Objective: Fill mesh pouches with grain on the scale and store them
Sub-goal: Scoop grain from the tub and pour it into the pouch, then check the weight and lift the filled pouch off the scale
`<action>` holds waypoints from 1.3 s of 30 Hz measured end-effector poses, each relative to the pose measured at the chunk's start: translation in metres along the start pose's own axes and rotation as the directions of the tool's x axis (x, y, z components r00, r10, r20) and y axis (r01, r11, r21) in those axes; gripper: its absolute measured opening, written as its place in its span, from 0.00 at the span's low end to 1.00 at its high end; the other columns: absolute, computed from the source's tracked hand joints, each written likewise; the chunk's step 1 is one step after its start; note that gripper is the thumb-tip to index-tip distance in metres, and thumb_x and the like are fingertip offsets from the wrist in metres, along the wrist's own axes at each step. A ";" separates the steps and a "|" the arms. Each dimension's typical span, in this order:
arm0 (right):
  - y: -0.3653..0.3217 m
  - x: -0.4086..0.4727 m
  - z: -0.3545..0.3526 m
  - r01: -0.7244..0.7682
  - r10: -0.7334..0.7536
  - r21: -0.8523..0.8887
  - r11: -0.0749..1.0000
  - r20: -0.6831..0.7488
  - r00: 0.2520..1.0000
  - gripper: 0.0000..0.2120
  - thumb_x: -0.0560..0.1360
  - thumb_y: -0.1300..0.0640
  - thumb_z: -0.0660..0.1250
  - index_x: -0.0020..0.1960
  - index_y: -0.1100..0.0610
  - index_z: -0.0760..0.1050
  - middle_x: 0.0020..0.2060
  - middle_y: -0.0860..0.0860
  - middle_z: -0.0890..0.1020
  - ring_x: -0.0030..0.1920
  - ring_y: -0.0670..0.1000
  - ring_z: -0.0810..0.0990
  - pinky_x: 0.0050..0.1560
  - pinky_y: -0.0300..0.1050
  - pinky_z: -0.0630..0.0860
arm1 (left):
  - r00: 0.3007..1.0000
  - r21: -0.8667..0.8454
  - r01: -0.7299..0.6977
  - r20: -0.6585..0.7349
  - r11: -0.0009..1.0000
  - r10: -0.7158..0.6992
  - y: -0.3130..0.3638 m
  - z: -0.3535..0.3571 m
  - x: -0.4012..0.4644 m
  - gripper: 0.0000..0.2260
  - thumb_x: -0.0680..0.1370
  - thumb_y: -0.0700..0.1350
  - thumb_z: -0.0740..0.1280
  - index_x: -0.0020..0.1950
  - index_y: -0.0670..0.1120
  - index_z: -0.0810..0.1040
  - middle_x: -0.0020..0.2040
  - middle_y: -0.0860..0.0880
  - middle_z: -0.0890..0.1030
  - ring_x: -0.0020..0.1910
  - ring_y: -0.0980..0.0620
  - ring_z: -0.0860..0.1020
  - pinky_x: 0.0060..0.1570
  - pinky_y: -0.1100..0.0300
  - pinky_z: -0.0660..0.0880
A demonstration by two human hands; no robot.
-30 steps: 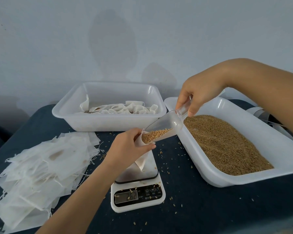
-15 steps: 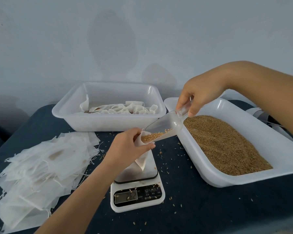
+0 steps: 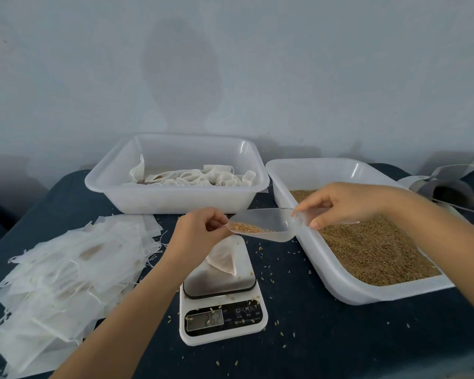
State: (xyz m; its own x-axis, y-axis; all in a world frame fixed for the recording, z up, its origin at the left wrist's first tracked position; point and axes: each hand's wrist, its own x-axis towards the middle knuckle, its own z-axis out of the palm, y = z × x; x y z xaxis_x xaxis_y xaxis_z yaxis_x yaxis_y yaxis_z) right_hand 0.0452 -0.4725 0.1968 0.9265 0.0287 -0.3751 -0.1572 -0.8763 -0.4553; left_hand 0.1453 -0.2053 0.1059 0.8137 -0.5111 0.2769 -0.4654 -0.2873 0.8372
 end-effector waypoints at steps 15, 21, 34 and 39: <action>0.086 -0.039 0.012 0.004 0.262 0.499 0.866 -0.460 0.848 0.26 0.64 0.49 0.72 0.62 0.45 0.76 0.56 0.46 0.82 0.58 0.52 0.80 0.66 0.57 0.69 | 0.994 0.103 -0.078 -0.069 0.992 0.086 0.012 -0.007 0.017 0.10 0.75 0.42 0.69 0.37 0.55 0.76 0.33 0.59 0.77 0.34 0.68 0.74 0.33 0.76 0.67; 0.135 -0.043 0.034 -0.380 0.482 0.312 0.871 -0.386 0.786 0.20 0.72 0.54 0.72 0.63 0.53 0.74 0.56 0.46 0.78 0.52 0.47 0.76 0.58 0.45 0.69 | 0.975 0.252 -0.169 -0.097 0.953 0.199 0.038 -0.020 0.029 0.07 0.78 0.42 0.65 0.43 0.42 0.79 0.34 0.52 0.77 0.32 0.61 0.71 0.34 0.74 0.64; 0.075 -0.039 0.027 -0.419 0.429 0.142 0.897 -0.515 0.743 0.24 0.72 0.53 0.72 0.67 0.53 0.71 0.64 0.50 0.76 0.62 0.50 0.75 0.62 0.46 0.69 | 0.982 0.246 -0.132 -0.101 0.960 0.161 0.066 -0.034 0.039 0.05 0.78 0.45 0.64 0.42 0.49 0.76 0.37 0.57 0.75 0.35 0.61 0.72 0.34 0.78 0.65; -0.072 -0.002 0.033 0.232 -0.016 0.332 0.914 -0.543 0.840 0.26 0.68 0.44 0.73 0.64 0.43 0.73 0.50 0.36 0.79 0.49 0.33 0.78 0.50 0.32 0.72 | 0.990 0.208 -0.095 -0.081 0.974 0.113 0.068 -0.038 0.040 0.05 0.78 0.45 0.64 0.43 0.49 0.76 0.39 0.57 0.76 0.37 0.60 0.73 0.36 0.69 0.67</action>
State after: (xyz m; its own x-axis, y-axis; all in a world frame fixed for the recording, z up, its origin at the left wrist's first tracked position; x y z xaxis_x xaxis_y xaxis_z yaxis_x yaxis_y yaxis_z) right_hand 0.0433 -0.3935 0.2039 0.9660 -0.2231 0.1308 -0.0421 -0.6347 -0.7716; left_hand 0.1597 -0.2142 0.1922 0.7811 -0.4733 0.4072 -0.6024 -0.3999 0.6908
